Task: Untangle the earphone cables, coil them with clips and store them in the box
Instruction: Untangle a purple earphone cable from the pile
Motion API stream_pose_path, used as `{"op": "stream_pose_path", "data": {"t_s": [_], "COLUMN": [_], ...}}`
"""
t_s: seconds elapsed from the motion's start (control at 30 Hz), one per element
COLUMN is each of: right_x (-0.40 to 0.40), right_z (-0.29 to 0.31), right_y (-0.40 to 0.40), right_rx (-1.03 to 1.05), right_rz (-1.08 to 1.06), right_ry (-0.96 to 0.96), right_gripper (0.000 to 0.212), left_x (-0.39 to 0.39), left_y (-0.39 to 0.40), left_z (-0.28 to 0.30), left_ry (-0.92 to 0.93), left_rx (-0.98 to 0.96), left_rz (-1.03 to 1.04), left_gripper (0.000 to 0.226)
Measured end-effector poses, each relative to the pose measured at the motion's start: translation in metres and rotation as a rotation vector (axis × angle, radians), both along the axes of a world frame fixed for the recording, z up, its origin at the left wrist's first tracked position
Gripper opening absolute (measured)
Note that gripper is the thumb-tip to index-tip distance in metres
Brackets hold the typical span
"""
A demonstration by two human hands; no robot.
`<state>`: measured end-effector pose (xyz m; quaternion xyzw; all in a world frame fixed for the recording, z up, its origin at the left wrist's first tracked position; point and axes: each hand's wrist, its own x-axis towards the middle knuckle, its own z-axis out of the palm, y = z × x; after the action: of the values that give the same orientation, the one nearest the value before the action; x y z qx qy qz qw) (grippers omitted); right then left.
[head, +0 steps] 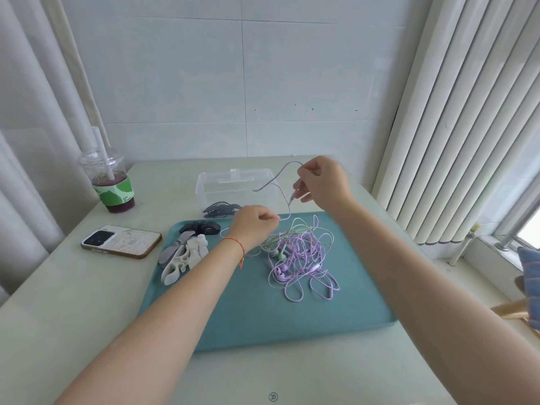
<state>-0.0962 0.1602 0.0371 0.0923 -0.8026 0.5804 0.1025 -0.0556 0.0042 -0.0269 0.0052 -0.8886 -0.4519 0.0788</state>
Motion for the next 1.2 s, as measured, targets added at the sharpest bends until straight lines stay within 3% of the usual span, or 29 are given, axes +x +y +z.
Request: {"op": "stream_pose_path", "data": {"t_s": [0.07,0.17,0.27,0.3,0.4,0.5,0.6,0.67,0.73,0.83,0.9,1.0,1.03,1.1,1.2], "right_x": [0.001,0.004,0.007,0.008,0.008,0.002,-0.004,-0.003,0.002,0.008,0.011,0.013,0.012,0.003,-0.010], "right_z": [-0.001,-0.003,-0.003,-0.003,-0.001,-0.004,-0.018,-0.026,-0.028,-0.021,-0.015,-0.008,-0.008,-0.016,-0.034], "right_y": [0.004,0.010,0.015,0.016,0.024,0.045,0.071,0.074,0.065,0.044,0.034,0.029,0.030,0.038,0.057], "right_rx": [-0.003,-0.012,0.010,0.000,-0.103,-0.208,-0.152,-0.091,-0.070,-0.080,-0.068,-0.065,-0.068,-0.067,-0.056], "right_rz": [0.033,0.070,0.099,0.106,0.036,-0.208,-0.381,-0.345,-0.240,-0.082,0.023,0.056,0.020,-0.099,-0.273], "right_ry": [-0.048,-0.101,-0.127,-0.135,-0.161,-0.200,-0.240,-0.297,-0.318,-0.288,-0.257,-0.214,-0.214,-0.240,-0.316], "right_gripper": [0.012,0.013,0.019,0.021,0.025,0.026,0.032,0.030,0.027,0.025,0.026,0.027,0.026,0.026,0.026], "left_x": [0.002,0.003,-0.003,-0.004,-0.007,-0.010,-0.007,-0.003,-0.002,0.000,0.002,0.004,0.004,0.001,-0.007], "left_y": [-0.005,-0.013,-0.013,-0.010,0.000,-0.002,-0.011,-0.012,-0.005,0.020,0.036,0.041,0.038,0.023,-0.015], "left_z": [0.005,0.011,0.013,0.013,0.010,0.009,0.013,0.016,0.021,0.027,0.032,0.037,0.038,0.042,0.053], "left_ry": [0.052,0.169,0.227,0.236,0.248,0.260,0.226,0.214,0.204,0.160,0.110,-0.001,-0.009,0.019,0.161], "left_rx": [0.109,0.101,-0.096,-0.195,-0.297,-0.211,-0.033,0.051,0.054,0.005,0.081,0.283,0.279,0.241,0.517], "left_rz": [0.155,0.361,0.078,-0.018,-0.057,0.054,0.233,0.268,0.154,-0.067,-0.175,-0.247,-0.225,-0.057,0.364], "left_gripper": [0.013,0.015,0.056,0.056,0.011,0.025,0.025,0.016,0.015,0.042,0.050,0.028,0.017,0.024,0.035]}}
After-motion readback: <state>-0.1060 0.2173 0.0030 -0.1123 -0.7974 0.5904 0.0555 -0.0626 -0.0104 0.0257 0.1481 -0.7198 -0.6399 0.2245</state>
